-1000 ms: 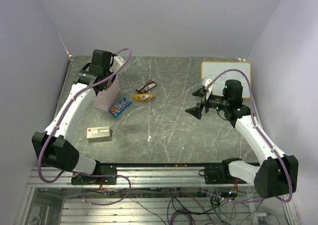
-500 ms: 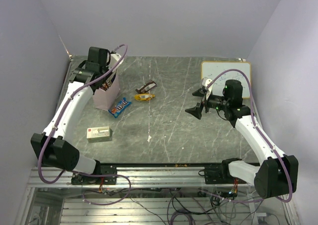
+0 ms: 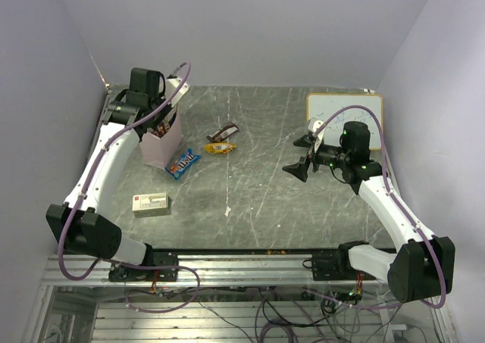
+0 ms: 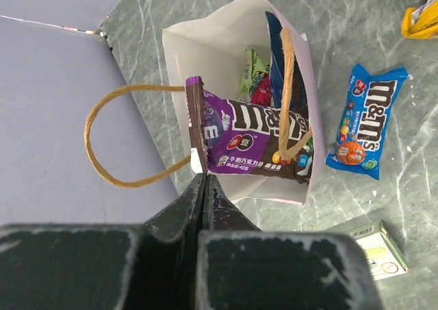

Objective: Place the snacks into the paper bag
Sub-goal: Place the snack in the paper bag.

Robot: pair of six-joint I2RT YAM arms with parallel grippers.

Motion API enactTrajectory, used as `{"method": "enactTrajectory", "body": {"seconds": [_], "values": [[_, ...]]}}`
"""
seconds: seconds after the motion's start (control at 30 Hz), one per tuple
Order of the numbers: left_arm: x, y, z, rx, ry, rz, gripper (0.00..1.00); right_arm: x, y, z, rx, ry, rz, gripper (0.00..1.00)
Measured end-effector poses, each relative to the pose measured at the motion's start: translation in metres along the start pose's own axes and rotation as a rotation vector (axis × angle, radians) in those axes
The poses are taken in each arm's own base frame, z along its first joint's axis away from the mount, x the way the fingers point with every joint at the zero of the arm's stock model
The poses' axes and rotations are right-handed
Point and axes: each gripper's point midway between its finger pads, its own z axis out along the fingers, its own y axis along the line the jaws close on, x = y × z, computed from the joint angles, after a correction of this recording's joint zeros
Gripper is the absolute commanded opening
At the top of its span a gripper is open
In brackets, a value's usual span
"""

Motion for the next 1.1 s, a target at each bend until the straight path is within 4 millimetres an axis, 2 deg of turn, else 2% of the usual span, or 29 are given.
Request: {"method": "enactTrajectory", "body": {"seconds": [0.17,0.4,0.83,1.1], "values": [[-0.003,0.005,0.002,-0.019,-0.010,-0.002,0.07,0.000,0.000,0.000,0.001,0.000,0.000,1.00],[-0.011,0.025,0.000,-0.109,-0.029,0.043,0.07,0.001,0.000,0.000,0.001,0.002,0.000,1.00],[-0.019,0.062,-0.018,-0.274,-0.040,0.128,0.07,0.003,-0.001,0.001,-0.001,0.007,0.005,1.00],[-0.019,0.069,-0.018,-0.316,-0.031,0.149,0.07,0.003,-0.001,0.002,-0.001,0.007,0.004,1.00]]}}
